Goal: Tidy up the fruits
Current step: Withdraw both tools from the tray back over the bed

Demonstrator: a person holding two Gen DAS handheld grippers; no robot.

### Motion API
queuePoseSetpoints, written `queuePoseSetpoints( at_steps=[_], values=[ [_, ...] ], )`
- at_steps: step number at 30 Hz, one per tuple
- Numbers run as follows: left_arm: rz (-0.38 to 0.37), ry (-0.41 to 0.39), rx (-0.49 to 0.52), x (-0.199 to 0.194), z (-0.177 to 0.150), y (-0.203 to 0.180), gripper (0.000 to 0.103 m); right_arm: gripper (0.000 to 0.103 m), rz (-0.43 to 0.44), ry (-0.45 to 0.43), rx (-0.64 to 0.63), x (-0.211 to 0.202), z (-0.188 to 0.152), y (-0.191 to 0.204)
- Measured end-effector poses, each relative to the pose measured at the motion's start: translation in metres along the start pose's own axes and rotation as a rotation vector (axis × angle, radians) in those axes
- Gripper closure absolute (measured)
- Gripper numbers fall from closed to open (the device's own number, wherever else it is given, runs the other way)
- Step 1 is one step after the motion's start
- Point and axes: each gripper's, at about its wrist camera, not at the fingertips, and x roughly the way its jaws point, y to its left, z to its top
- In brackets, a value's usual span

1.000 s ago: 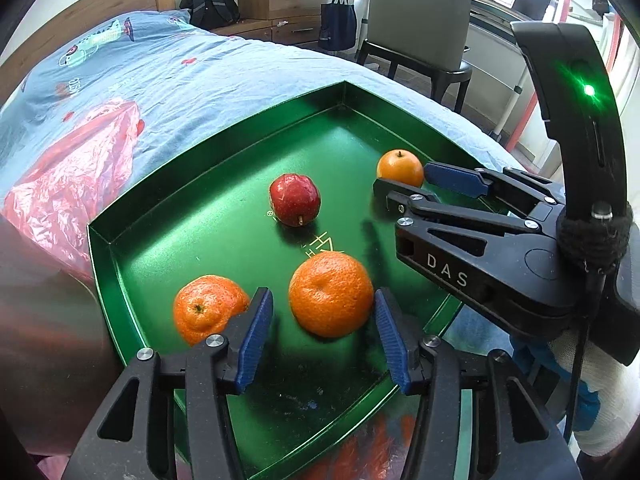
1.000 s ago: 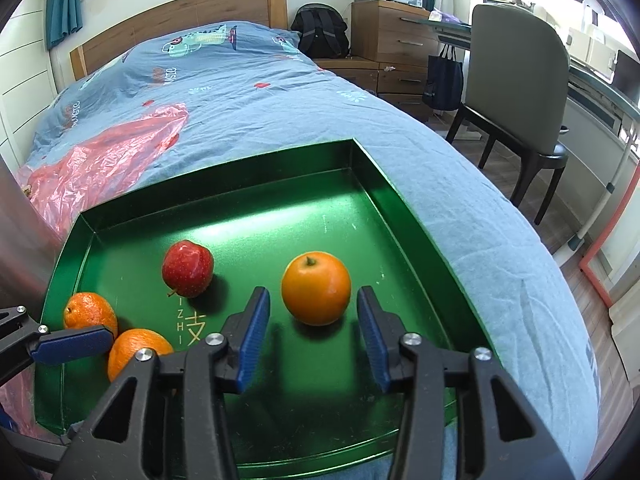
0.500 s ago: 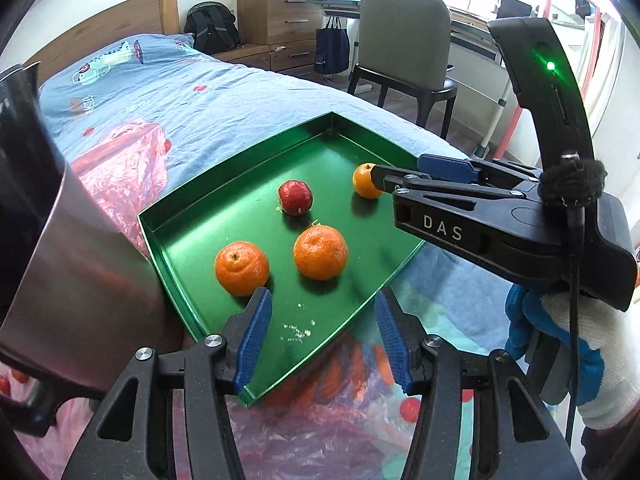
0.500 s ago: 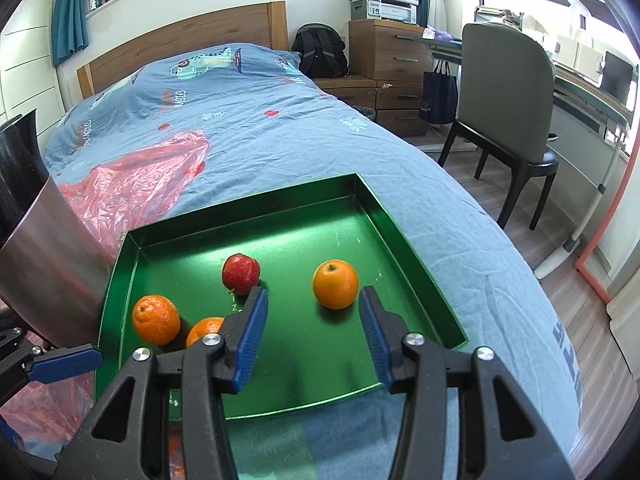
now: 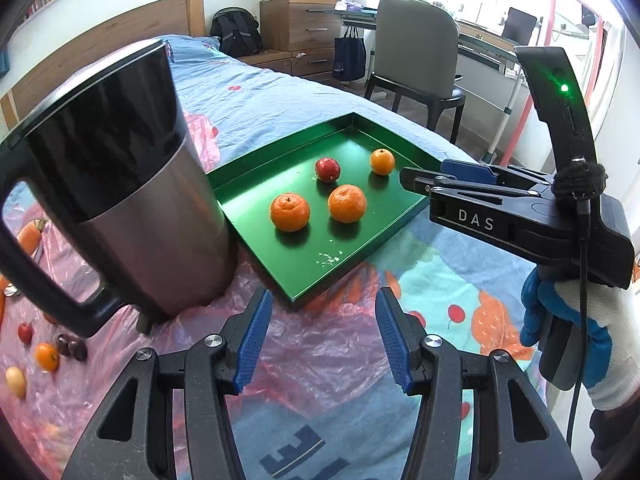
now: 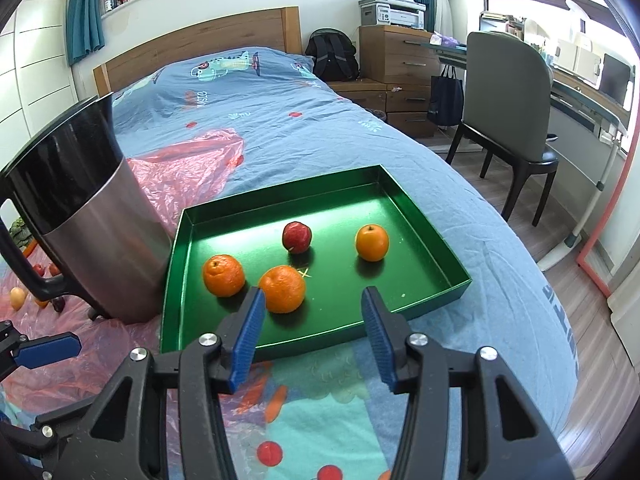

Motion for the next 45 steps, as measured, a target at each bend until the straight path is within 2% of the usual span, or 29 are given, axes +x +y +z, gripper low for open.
queuePoseSetpoints(
  at_steps=[3,5,6,17,23,33,45],
  values=[
    [0.020,-0.005,-0.019,-0.014,-0.009,0.008,0.054,0.017,0.012,-0.002,-0.007,-0.012,-0.007,0.012],
    [0.042,-0.011,-0.035,-0.023,-0.014,0.014,0.046,0.017,0.022,0.000,-0.008,-0.018,-0.011,0.019],
    [0.048,-0.016,-0.045,-0.027,-0.016,0.018,0.046,0.017,0.025,0.002,-0.009,-0.021,-0.012,0.023],
    [0.106,-0.032,-0.108,-0.071,-0.059,0.051,0.045,0.017,0.073,0.009,-0.050,-0.053,-0.035,0.064],
    [0.147,-0.050,-0.148,-0.096,-0.079,0.069,0.041,0.017,0.112,-0.001,-0.094,-0.071,-0.040,0.095],
    [0.210,-0.069,-0.220,-0.127,-0.112,0.107,0.041,0.017,0.184,-0.008,-0.156,-0.090,-0.049,0.149],
    [0.298,-0.070,-0.320,-0.141,-0.163,0.158,0.041,0.017,0.287,-0.001,-0.230,-0.095,-0.072,0.220]
  ],
)
